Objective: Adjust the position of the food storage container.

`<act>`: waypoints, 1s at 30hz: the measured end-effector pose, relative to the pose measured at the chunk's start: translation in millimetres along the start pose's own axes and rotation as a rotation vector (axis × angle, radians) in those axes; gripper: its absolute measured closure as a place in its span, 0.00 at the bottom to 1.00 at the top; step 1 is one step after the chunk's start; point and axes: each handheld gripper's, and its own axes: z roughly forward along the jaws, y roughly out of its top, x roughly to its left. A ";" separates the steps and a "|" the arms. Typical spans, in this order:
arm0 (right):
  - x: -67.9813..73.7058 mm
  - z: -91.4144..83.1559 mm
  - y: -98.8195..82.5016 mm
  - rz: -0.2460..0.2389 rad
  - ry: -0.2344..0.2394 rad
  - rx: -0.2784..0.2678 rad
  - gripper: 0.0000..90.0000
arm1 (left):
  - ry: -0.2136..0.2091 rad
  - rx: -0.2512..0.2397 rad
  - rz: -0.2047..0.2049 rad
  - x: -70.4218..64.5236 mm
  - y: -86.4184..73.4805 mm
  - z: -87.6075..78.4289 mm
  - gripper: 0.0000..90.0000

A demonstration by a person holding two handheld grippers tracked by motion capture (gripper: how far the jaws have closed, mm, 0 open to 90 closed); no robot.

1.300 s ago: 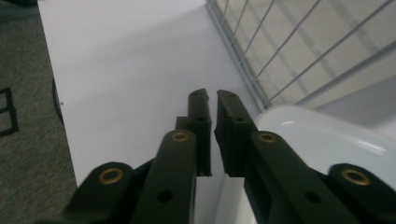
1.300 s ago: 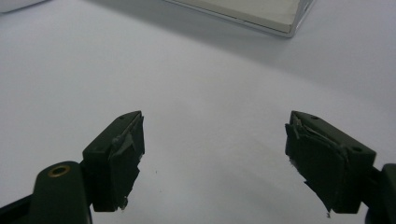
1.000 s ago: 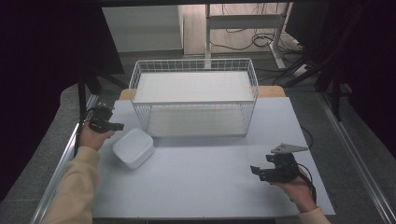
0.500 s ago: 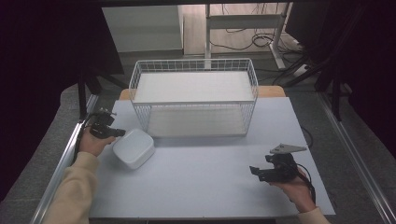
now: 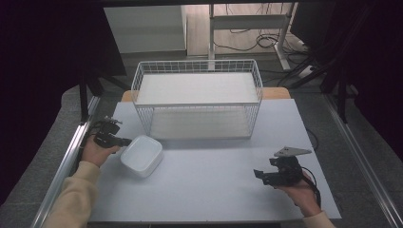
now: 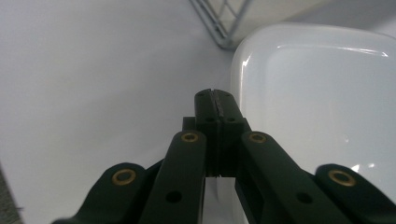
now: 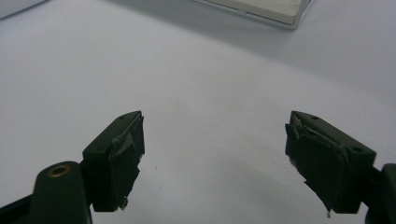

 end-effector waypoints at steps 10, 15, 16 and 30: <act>1.4 0.5 0.0 0.001 0.003 0.001 0.21 | -0.063 0.003 0.005 -19.3 -8.0 0.9 1.00; 1.8 1.3 -0.4 -0.001 0.004 0.004 0.21 | -0.073 0.010 0.021 -28.5 -11.0 0.7 1.00; 1.9 1.2 -0.5 0.000 0.004 0.005 0.21 | -0.076 0.012 0.025 -30.1 -11.7 0.7 1.00; 2.4 -0.7 0.4 0.005 0.003 -0.002 0.21 | -0.108 0.016 0.042 -44.7 -20.3 0.9 1.00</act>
